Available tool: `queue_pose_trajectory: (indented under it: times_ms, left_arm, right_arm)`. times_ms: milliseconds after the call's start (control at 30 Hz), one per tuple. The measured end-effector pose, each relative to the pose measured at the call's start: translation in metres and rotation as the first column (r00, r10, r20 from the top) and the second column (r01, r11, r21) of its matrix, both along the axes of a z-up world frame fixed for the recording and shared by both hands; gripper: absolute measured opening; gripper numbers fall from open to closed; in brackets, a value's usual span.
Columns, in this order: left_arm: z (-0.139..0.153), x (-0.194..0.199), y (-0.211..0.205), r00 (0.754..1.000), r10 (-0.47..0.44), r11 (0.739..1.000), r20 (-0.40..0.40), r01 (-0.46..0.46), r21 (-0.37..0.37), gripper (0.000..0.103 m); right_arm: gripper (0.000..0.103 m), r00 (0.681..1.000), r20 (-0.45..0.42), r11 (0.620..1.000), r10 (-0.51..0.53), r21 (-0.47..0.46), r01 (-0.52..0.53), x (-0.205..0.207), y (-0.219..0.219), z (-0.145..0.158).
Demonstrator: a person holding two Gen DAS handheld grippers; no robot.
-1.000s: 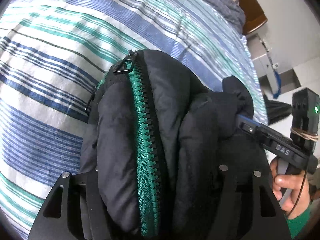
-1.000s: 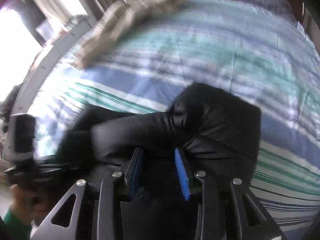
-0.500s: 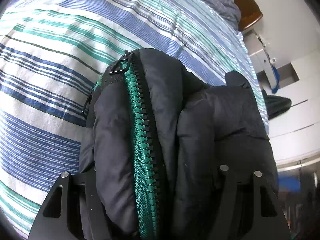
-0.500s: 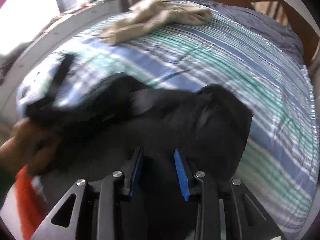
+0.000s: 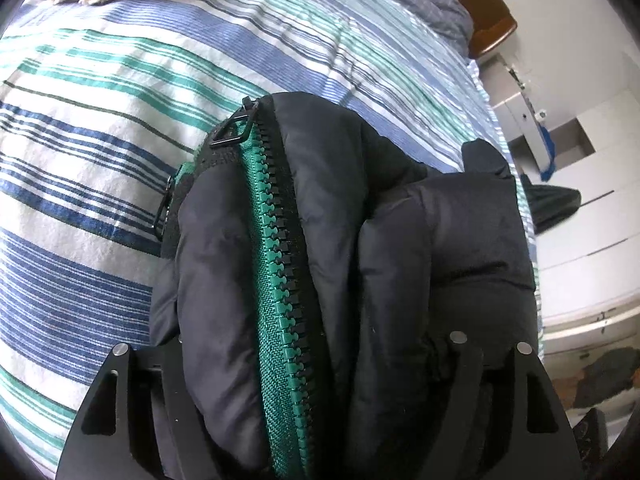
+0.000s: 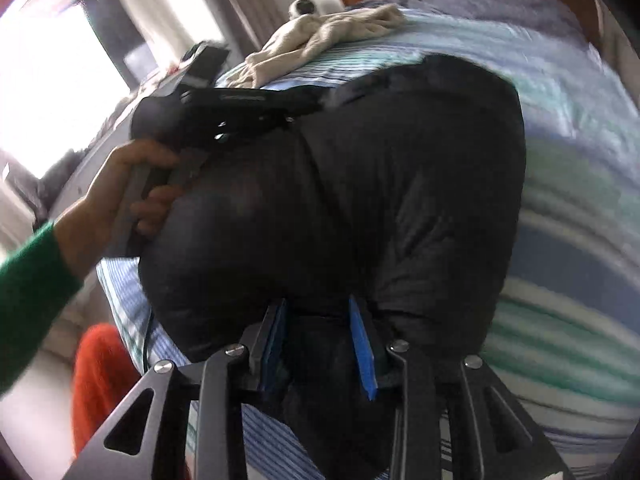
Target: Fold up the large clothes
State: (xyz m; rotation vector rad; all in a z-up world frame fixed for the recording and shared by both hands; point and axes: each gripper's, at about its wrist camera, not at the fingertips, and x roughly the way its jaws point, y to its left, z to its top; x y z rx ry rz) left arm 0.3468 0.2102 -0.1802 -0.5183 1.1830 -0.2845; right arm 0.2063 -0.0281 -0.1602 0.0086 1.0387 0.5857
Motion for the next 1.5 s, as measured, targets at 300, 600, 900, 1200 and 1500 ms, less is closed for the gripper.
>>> queue_pose_trajectory:
  times_ms: [300,600,900,1200,1500]
  left_arm:
    - [0.001,-0.002,-0.001,1.000,0.009,1.000,0.011,-0.009,0.010,0.075]
    - [0.018,-0.012,-0.003,0.999,0.041,0.998,0.010,-0.042,0.053,0.077]
    - [0.097,-0.075,0.055,0.979,-0.012,0.996,0.203,0.029,-0.083,0.096]
    - [0.023,-0.112,0.105,0.990,0.088,0.960,0.109,-0.055,-0.274,0.096]
    - [-0.020,-0.090,0.084,0.992,-0.065,0.864,0.106,0.109,-0.492,0.098]
  right_arm:
    - [0.034,0.999,0.023,0.999,-0.023,0.026,0.023,-0.029,-0.005,0.051]
    - [0.033,0.996,-0.038,0.997,-0.079,0.015,0.079,-0.012,-0.001,0.011]
    - [0.033,0.993,0.057,0.993,-0.107,0.047,0.105,-0.016,-0.029,0.084]
    - [0.035,0.999,-0.044,0.991,0.029,0.135,-0.023,0.068,0.043,0.048]
    - [0.035,0.998,-0.022,0.998,0.052,-0.030,-0.053,0.067,0.089,0.016]
